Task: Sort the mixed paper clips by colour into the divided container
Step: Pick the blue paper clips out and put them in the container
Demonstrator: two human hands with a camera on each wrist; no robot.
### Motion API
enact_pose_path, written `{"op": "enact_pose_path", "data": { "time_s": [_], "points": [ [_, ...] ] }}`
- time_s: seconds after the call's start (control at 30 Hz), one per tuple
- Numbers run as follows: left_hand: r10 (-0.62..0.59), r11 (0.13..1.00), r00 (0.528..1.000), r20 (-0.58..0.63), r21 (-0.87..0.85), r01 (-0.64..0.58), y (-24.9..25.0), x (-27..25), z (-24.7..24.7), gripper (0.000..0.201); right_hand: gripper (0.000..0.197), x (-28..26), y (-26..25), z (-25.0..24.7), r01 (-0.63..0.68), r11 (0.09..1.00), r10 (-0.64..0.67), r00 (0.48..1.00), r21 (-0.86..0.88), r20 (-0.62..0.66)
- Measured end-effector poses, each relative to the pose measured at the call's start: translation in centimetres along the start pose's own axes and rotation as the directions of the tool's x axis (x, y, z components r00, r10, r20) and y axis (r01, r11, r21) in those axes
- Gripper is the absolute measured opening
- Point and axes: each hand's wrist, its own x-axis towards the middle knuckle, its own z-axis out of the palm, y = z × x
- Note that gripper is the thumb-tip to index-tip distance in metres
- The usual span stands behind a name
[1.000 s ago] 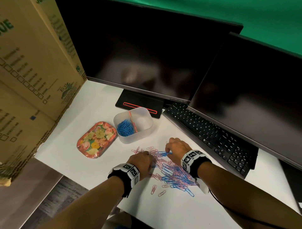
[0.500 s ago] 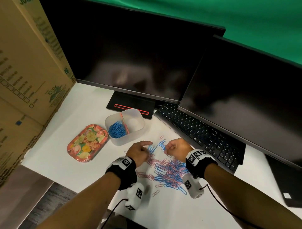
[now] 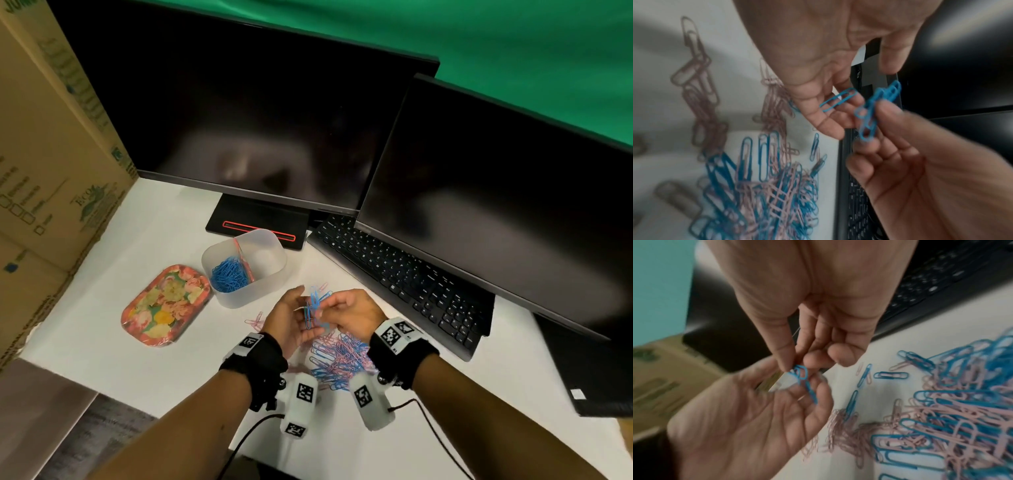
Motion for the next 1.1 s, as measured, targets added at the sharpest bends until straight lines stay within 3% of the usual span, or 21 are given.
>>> {"op": "enact_pose_path", "data": {
  "time_s": [0.07, 0.2, 0.3, 0.37, 0.4, 0.47, 0.5, 0.57, 0.67, 0.77, 0.93, 1.03, 1.1],
  "points": [
    [0.008, 1.000, 1.000, -0.026, -0.011, -0.008, -0.6, 0.3, 0.3, 0.041, 0.013, -0.3, -0.1, 1.2, 0.005, 0.997, -0.007, 1.000, -0.079, -0.030],
    [0.014, 1.000, 0.982, -0.188, -0.009, -0.016, -0.5, 0.5, -0.4, 0.033, 0.007, -0.1, -0.2, 1.4, -0.003, 0.997, 0.000, 1.000, -0.083, -0.030],
    [-0.010, 0.992, 0.959, -0.284, 0.120, 0.046, 0.5, 0.7, -1.6, 0.021, 0.018, 1.5, 0.1, -0.7, -0.049, 0.885, -0.061, 0.974, -0.463, -0.220],
    [0.047, 0.952, 0.949, -0.312, 0.302, 0.052, 1.5, 1.0, -2.0, 0.021, 0.028, 2.5, 0.1, -1.6, -0.102, 0.747, -0.053, 0.976, -0.657, -0.212],
    [0.127, 0.879, 0.948, -0.292, 0.475, 0.029, 1.8, 1.5, -2.2, 0.021, 0.031, 3.1, 0.2, -1.8, -0.100, 0.670, -0.044, 0.984, -0.736, -0.174],
    [0.273, 0.620, 0.935, -0.226, 0.784, 0.008, 2.2, 2.0, -2.1, 0.016, 0.036, 4.0, 0.2, -1.6, -0.034, 0.504, -0.051, 0.996, -0.863, -0.068],
    [0.336, 0.511, 0.919, -0.206, 0.859, 0.006, 2.3, 2.0, -1.9, 0.020, 0.038, 4.3, 0.1, -1.3, 0.011, 0.437, -0.067, 0.998, -0.899, -0.020],
    [0.381, 0.344, 0.914, -0.139, 0.939, -0.001, 1.9, 2.5, -1.7, 0.029, 0.041, 5.2, -0.2, -0.7, 0.083, 0.357, -0.109, 0.993, -0.930, 0.047],
    [0.333, -0.027, 0.943, -0.023, 0.999, 0.034, 1.5, 3.3, -1.3, 0.022, 0.037, 6.2, -0.5, 0.4, 0.113, 0.257, -0.106, 0.990, -0.960, 0.088],
    [0.297, -0.205, 0.955, 0.028, 0.978, 0.035, 1.1, 4.5, -1.1, 0.025, 0.033, 6.7, -0.3, 1.1, 0.109, 0.195, -0.086, 0.992, -0.975, 0.094],
    [0.278, -0.260, 0.959, 0.045, 0.965, 0.030, 0.9, 5.5, -0.4, 0.022, 0.032, 6.9, -0.5, 1.7, 0.142, 0.201, -0.067, 0.989, -0.969, 0.132],
    [0.281, -0.225, 0.957, 0.068, 0.974, -0.003, 1.2, 5.8, -0.1, 0.022, 0.034, 6.9, -0.5, 1.4, 0.183, 0.256, -0.070, 0.983, -0.949, 0.170],
    [0.302, -0.136, 0.951, 0.061, 0.991, -0.020, 1.7, 5.9, -0.4, 0.021, 0.034, 6.7, -0.4, 0.9, 0.189, 0.296, -0.077, 0.982, -0.936, 0.174]
  ]
}}
